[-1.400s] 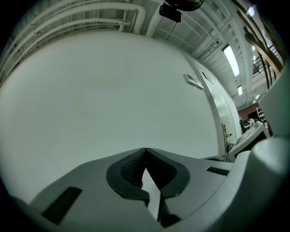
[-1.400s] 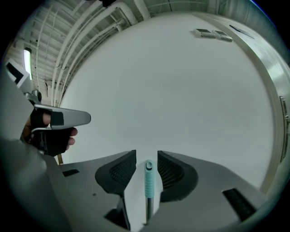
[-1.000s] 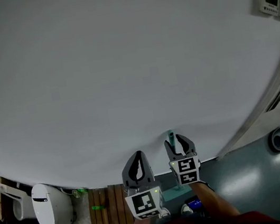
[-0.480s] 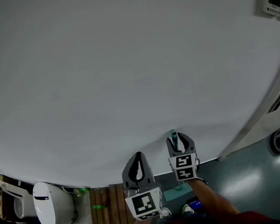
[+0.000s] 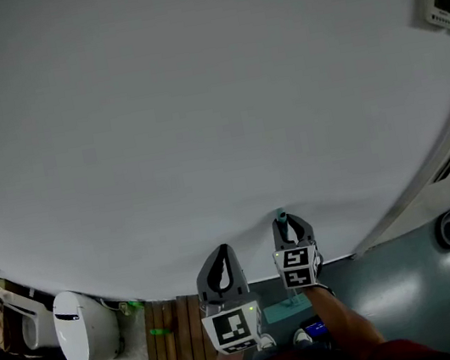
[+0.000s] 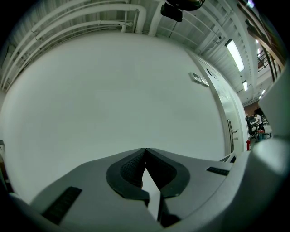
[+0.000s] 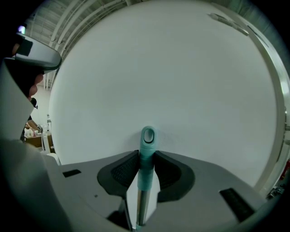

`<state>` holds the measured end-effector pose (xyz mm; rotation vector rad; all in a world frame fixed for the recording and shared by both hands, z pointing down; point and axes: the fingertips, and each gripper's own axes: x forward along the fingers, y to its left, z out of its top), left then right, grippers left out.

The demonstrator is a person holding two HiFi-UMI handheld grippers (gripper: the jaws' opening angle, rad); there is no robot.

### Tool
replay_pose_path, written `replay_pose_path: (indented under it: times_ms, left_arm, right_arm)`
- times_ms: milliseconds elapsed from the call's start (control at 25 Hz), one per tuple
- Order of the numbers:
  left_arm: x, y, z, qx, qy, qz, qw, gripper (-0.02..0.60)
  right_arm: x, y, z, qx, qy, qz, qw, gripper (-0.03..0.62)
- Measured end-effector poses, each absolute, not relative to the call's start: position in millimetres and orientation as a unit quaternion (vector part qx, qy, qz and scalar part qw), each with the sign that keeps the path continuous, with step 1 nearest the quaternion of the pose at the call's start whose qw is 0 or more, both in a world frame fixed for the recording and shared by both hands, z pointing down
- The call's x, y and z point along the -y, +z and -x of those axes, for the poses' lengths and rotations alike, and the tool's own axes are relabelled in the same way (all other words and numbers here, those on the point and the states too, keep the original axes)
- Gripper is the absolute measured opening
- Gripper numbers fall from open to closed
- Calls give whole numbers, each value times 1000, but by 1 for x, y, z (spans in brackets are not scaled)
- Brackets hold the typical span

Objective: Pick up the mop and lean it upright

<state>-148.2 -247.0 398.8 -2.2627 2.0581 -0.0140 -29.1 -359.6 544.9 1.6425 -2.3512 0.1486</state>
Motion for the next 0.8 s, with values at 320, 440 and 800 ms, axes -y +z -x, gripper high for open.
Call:
replay_pose_path:
  times_ms: [320,440,800]
  left_arm:
    - [248,404,152,-675,-12,737,40,14]
    - [248,398,150,-674,4,738,35,14]
    - [250,403,144,-668,0,743,34,14]
  right_arm:
    - [360,545,28,811,55,-568,127,112]
    - [358,544,26,811,55,-569,125,112]
    - [329,536,15,817,44,-564,113,112]
